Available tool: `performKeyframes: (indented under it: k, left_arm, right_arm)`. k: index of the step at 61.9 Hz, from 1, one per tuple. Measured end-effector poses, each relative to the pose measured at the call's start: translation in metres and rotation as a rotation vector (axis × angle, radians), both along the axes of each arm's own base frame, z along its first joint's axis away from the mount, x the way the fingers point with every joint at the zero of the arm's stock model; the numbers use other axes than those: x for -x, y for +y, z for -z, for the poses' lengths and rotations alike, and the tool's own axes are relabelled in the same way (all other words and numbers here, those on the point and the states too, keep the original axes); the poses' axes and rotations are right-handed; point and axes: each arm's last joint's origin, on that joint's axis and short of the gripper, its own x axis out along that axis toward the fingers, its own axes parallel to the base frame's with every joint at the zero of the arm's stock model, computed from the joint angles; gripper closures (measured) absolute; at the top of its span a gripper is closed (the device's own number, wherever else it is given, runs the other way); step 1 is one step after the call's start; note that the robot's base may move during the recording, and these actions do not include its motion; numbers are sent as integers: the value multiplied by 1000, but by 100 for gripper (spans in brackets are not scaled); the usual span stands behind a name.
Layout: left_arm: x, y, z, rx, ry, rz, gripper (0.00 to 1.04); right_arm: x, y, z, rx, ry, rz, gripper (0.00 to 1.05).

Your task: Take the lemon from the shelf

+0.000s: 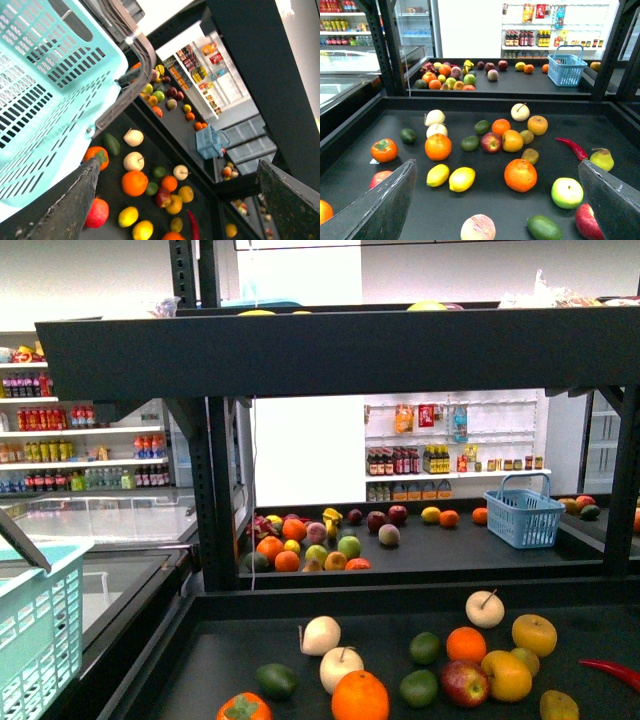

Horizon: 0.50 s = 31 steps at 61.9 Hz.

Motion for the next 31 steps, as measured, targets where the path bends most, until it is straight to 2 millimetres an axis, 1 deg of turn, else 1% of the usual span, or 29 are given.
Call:
performKeyframes:
  k: [8,19,24,31]
  left_arm:
    - [-36,20,1,111,-2,-20,8]
    - [-81,36,3,213,-28,-35,8]
    - [-100,42,7,255,-20,-46,8]
    - [-121,42,13,285,-7,-47,8]
  right_arm:
    - [0,0,0,0,0,0,7]
    - [0,0,0,0,0,0,7]
    - [0,0,0,0,0,0,7]
    - [0,0,0,0,0,0,7]
